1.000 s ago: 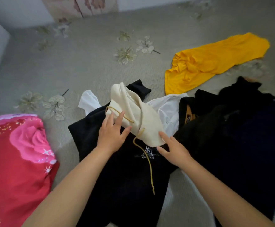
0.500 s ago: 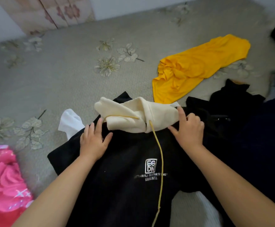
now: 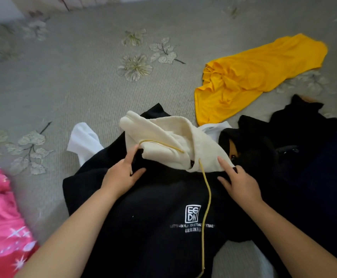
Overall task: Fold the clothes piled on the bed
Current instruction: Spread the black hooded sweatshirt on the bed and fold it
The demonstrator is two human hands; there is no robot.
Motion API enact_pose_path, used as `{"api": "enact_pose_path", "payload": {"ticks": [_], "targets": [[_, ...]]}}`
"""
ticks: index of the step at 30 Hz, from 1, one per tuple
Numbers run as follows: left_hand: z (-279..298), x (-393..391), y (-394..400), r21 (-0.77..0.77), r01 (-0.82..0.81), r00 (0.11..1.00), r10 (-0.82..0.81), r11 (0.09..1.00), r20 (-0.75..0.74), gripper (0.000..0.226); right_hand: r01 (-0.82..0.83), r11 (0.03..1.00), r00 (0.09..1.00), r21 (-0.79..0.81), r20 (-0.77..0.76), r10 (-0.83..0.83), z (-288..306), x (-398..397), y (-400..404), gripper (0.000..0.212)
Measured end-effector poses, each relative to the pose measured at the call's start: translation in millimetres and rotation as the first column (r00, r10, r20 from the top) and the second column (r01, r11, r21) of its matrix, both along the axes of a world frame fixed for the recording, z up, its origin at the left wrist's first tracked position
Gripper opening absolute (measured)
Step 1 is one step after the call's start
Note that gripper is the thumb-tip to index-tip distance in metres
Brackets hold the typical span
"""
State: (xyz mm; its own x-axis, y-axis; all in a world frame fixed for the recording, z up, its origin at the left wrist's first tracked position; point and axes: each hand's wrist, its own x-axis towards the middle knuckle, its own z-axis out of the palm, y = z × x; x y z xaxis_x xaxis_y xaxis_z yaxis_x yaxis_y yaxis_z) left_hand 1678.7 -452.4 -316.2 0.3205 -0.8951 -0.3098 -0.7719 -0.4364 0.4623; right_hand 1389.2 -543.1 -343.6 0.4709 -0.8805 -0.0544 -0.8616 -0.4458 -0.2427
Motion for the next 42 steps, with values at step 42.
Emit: {"api": "enact_pose_path", "payload": {"ticks": [42], "targets": [[475,-254,376,-0.678,0.576,0.378,0.586,0.458,0.717,0.072,0.089,0.182,0.848,-0.979,0.170,0.502,495,-219,248,0.067]]}}
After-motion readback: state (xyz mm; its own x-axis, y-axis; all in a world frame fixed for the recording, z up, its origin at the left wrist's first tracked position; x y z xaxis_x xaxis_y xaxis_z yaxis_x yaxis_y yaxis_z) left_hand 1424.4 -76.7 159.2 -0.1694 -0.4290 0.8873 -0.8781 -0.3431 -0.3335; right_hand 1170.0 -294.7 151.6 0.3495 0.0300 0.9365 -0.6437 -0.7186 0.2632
